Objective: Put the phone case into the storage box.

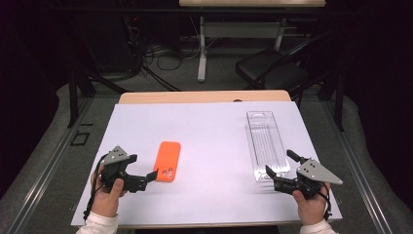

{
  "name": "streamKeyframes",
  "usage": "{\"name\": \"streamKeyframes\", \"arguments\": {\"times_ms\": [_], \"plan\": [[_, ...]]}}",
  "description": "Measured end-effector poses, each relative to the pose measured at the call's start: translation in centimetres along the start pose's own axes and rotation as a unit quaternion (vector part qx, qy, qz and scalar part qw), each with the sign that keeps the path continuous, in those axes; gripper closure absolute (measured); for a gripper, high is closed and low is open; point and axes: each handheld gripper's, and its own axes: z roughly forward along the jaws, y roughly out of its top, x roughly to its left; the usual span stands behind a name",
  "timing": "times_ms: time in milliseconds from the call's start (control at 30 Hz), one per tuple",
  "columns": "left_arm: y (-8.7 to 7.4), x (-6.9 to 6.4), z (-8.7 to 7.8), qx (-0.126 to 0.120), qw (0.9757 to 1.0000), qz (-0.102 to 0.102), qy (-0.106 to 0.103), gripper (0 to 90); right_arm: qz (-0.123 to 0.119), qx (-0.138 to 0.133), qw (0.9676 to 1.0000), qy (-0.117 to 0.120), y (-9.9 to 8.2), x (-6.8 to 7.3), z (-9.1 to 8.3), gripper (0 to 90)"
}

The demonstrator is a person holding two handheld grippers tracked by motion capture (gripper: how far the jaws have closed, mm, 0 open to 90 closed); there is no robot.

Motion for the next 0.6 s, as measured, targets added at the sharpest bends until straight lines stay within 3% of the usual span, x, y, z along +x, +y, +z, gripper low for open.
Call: {"name": "streamKeyframes", "arguments": {"times_ms": [100, 367, 400, 433, 600], "plan": [[0.5, 0.0, 0.3, 0.017, 0.9998, -0.007, 0.005, 0.3, 0.003, 0.004, 1.0000, 0.000, 0.0, -0.2, 0.1, 12.4], [1.5, 0.6, 0.9, 0.047, 0.9982, -0.036, -0.012, 0.3, 0.006, 0.006, 1.0000, 0.004, -0.1, -0.2, 0.3, 12.5], [1.6, 0.6, 1.0, 0.053, 0.9977, -0.041, -0.011, 0.3, 0.006, 0.006, 1.0000, 0.004, -0.1, -0.2, 0.4, 12.5], [1.8, 0.9, 1.3, 0.074, 0.9955, -0.057, -0.015, 0.3, 0.005, 0.008, 0.9999, 0.004, -0.1, -0.2, 0.4, 12.5], [2.0, 1.2, 2.1, 0.100, 0.9920, -0.075, -0.013, 0.3, 0.007, 0.011, 0.9999, 0.004, -0.2, -0.2, 0.4, 12.6]]}}
